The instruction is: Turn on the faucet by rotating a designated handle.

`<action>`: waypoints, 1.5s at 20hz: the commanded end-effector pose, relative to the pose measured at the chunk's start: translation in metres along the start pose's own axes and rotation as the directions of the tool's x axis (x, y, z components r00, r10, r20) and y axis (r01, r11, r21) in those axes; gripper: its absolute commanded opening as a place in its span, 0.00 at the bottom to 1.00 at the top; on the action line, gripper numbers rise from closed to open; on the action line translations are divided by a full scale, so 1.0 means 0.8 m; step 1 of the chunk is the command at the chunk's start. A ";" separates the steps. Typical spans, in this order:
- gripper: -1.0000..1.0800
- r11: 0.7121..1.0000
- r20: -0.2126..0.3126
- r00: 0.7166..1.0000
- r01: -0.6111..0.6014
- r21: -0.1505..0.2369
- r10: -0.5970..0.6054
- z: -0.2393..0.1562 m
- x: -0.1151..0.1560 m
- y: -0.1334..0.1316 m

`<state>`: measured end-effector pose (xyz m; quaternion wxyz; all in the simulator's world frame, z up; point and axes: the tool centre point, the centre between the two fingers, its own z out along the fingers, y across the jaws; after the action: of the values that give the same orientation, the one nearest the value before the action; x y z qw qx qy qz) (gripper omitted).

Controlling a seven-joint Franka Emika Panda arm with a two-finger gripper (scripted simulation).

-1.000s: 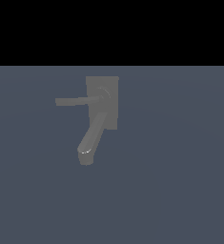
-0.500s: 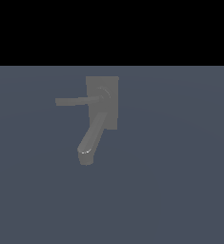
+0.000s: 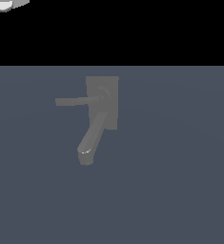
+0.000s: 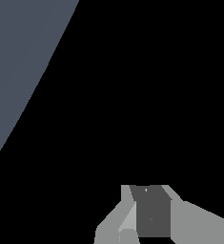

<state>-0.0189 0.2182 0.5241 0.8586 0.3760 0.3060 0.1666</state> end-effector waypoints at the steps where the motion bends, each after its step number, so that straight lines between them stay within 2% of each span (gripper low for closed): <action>1: 0.00 0.998 -0.058 0.997 0.058 -0.034 -0.060 -0.014 0.033 -0.019; 5: 0.00 0.983 -0.163 0.972 0.156 -0.091 -0.170 -0.042 0.091 -0.063; 8: 0.00 0.965 -0.241 0.937 0.226 -0.131 -0.252 -0.065 0.131 -0.102; 11: 0.00 0.942 -0.318 0.888 0.290 -0.168 -0.331 -0.090 0.167 -0.147; 17: 0.00 0.892 -0.449 0.771 0.391 -0.227 -0.452 -0.139 0.218 -0.235; 21: 0.00 0.865 -0.509 0.701 0.433 -0.253 -0.500 -0.166 0.237 -0.281; 24: 0.00 0.850 -0.541 0.658 0.455 -0.267 -0.523 -0.181 0.246 -0.308; 30: 0.00 0.830 -0.584 0.600 0.479 -0.284 -0.546 -0.204 0.256 -0.342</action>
<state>0.0468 0.2320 0.1589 0.7335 0.1517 0.6609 0.0474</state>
